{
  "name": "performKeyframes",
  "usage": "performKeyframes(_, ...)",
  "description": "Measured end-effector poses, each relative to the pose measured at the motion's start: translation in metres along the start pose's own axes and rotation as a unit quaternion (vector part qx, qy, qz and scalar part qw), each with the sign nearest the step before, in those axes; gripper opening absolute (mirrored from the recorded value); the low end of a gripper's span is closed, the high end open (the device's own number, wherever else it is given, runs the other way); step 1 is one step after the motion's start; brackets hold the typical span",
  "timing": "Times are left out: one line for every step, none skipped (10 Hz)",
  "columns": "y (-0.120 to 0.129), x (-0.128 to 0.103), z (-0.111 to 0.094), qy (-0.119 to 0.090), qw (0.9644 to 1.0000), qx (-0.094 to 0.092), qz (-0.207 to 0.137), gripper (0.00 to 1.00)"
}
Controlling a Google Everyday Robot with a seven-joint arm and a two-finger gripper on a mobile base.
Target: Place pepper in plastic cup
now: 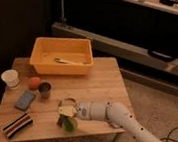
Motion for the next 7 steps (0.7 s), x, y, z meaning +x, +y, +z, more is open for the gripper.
performKeyframes(0.0, -0.001, 0.0, -0.003, 1.0, 0.001, -0.005, 0.31)
performKeyframes(0.001, -0.001, 0.0, -0.006, 0.9999, 0.003, -0.009, 0.4)
performKeyframes(0.003, -0.002, 0.001, -0.009, 0.9999, 0.006, -0.012, 0.54)
performKeyframes(0.004, -0.003, 0.002, -0.009, 0.9998, 0.008, -0.013, 0.62)
performKeyframes(0.006, -0.004, 0.003, -0.006, 0.9998, 0.011, -0.014, 0.7)
performKeyframes(0.009, -0.004, 0.003, -0.001, 0.9997, 0.016, -0.017, 0.78)
performKeyframes(0.011, -0.005, 0.004, 0.002, 0.9994, 0.022, -0.026, 0.8)
